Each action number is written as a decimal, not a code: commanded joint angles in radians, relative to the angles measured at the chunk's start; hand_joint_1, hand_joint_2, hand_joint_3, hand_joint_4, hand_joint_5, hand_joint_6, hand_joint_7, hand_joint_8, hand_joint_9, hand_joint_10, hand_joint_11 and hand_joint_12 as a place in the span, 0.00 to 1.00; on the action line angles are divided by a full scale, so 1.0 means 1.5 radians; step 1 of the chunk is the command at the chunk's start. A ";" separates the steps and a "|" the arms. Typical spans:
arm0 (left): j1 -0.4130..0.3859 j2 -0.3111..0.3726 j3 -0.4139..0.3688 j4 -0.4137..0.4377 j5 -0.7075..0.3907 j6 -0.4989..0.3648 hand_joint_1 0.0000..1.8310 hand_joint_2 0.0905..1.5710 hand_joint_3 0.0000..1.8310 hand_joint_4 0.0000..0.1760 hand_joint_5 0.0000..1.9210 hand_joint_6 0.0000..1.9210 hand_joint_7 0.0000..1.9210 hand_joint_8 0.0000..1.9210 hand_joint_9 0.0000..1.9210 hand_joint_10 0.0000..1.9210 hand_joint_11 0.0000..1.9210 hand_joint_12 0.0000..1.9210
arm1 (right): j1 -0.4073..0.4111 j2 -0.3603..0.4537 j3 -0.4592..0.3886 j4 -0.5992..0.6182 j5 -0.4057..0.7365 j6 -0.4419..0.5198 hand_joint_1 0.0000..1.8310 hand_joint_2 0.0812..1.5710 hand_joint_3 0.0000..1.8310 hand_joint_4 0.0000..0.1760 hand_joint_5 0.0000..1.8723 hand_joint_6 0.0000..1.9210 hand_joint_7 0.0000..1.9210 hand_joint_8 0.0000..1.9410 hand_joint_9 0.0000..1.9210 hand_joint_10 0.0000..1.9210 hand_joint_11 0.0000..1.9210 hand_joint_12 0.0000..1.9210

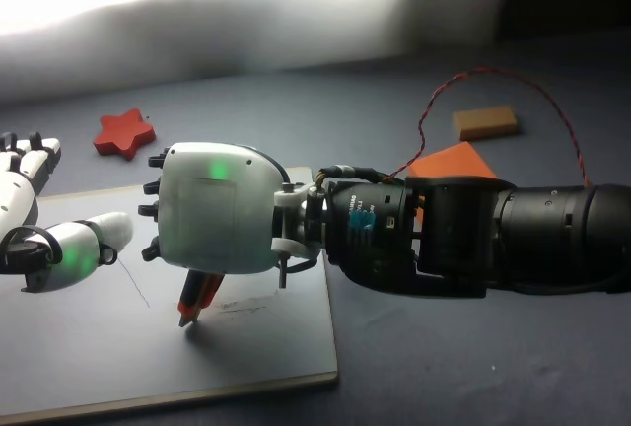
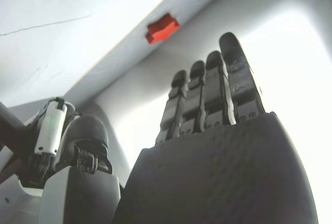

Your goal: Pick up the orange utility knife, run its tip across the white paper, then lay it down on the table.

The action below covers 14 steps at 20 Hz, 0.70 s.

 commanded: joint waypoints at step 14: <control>-0.002 0.000 0.001 0.035 -0.061 0.003 0.00 0.78 0.00 0.00 0.00 0.00 0.01 0.00 0.01 0.00 0.00 0.25 | -0.019 0.026 0.034 -0.009 0.118 -0.012 0.82 0.66 0.27 1.00 0.68 1.00 0.78 1.00 0.83 1.00 0.87 1.00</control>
